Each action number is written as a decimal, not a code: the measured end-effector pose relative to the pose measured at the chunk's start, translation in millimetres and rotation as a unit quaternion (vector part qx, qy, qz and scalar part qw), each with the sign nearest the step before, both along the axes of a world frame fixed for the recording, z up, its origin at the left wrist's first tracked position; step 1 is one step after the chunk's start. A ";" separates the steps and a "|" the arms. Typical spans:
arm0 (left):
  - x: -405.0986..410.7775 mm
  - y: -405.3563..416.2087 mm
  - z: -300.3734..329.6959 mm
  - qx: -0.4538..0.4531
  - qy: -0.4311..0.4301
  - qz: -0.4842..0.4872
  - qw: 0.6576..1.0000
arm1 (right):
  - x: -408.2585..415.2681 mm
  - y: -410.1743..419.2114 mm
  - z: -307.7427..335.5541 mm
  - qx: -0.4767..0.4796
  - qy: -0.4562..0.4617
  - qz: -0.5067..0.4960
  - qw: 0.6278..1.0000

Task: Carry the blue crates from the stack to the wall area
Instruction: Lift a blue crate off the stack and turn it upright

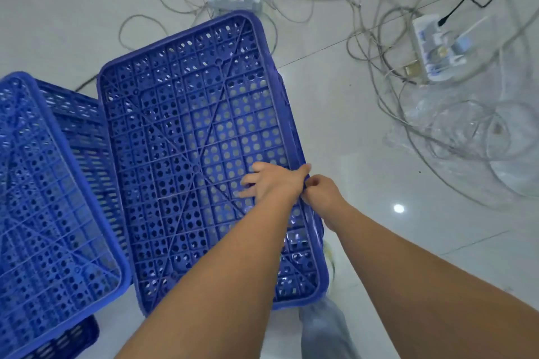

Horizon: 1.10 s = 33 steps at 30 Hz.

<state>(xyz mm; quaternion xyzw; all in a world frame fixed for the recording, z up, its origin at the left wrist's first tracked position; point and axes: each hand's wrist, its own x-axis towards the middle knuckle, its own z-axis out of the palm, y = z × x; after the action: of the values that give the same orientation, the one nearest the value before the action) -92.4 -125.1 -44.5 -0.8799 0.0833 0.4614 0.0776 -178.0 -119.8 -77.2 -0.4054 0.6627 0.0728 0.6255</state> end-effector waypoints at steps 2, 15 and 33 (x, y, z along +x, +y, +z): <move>-4.6 -0.7 5.8 0.010 -0.021 0.008 1.000 | -3.2 3.8 4.9 -0.009 0.002 -0.012 1.000; 11.9 35.8 47.4 -0.011 -0.007 -0.007 1.000 | 5.6 24.6 40.2 0.068 0.026 -0.058 0.996; 94.1 113.8 109.6 -0.095 0.104 -0.040 0.989 | -37.6 19.5 24.3 -0.031 0.126 -0.028 0.991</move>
<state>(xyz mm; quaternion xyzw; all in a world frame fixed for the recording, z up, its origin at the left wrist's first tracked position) 1.8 -11.3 65.1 -0.8263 0.1696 0.5371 0.0028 -215.6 -100.2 -52.9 -0.3934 0.7493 0.0848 0.5259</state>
